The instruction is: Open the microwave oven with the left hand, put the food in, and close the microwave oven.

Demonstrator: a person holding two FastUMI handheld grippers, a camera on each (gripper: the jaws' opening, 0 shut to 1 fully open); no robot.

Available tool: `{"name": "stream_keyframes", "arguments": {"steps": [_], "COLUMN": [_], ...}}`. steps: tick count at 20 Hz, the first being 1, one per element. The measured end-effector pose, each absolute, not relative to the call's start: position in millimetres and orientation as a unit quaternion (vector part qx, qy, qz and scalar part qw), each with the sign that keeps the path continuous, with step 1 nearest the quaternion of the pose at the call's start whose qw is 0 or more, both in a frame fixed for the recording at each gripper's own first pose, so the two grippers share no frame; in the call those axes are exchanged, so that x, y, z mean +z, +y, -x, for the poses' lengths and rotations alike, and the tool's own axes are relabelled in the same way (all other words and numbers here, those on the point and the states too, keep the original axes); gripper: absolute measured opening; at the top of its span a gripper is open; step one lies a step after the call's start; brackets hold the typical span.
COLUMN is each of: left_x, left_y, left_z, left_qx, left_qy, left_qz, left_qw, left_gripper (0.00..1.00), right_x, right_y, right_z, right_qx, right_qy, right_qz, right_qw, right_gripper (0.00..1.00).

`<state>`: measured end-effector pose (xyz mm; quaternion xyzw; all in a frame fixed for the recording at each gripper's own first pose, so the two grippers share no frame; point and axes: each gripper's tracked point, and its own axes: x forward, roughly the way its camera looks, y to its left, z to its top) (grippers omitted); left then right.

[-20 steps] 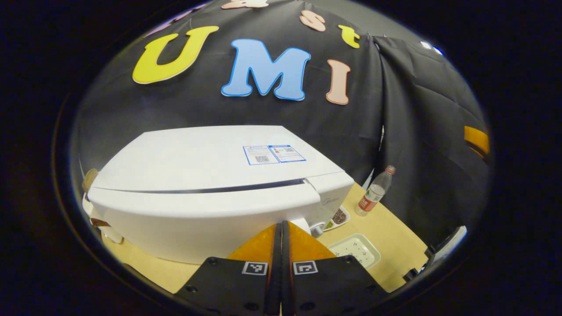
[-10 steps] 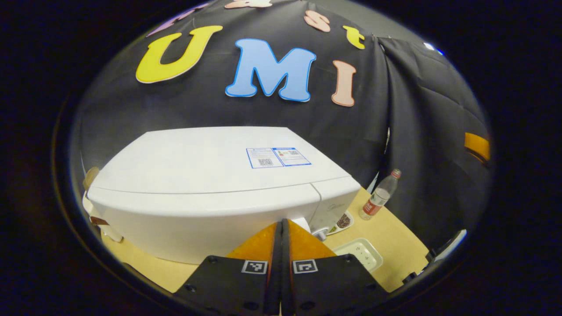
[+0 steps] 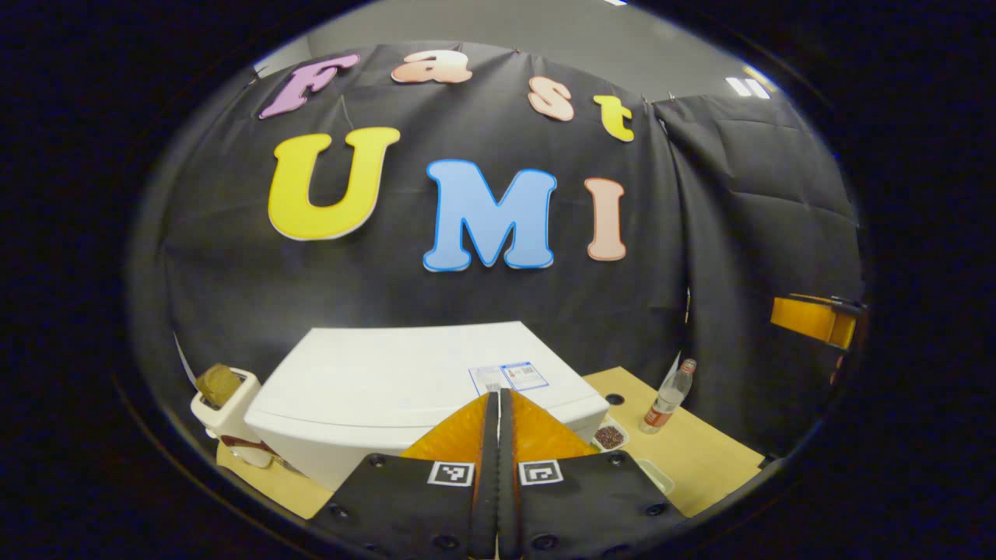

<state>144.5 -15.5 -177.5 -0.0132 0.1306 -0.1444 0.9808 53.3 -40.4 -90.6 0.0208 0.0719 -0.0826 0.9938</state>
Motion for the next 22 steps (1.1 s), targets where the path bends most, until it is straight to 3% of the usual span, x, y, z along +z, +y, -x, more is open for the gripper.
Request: {"name": "stream_keyframes", "arguments": {"steps": [6, 8, 11, 13, 22], "left_x": [-57, -21, 11, 12, 9], "left_y": [51, 50, 65, 73, 95], "left_z": [-117, -92, -78, -69, -44], "left_qx": [-0.049, -0.065, -0.066, -0.065, -0.11], "left_qy": [0.069, 0.05, 0.021, 0.013, 0.013], "left_qz": [0.004, 0.023, 0.021, 0.023, 0.029], "left_qw": [0.996, 0.996, 0.997, 0.998, 0.993], "left_gripper": [0.08, 0.17, 0.96, 0.93, 0.94], "right_x": [-36, -22, -7, 1, 16], "right_y": [5, 22, 46, 58, 95], "right_z": [-56, -55, -52, -47, -21], "right_qx": [-0.049, -0.035, -0.022, -0.022, -0.035], "right_qy": [0.033, 0.032, 0.031, 0.024, 0.025], "right_qz": [-0.022, -0.025, -0.029, -0.025, -0.032], "right_qw": [0.998, 0.999, 0.999, 0.999, 0.999], "right_gripper": [0.96, 0.97, 0.97, 0.97, 0.97]}}
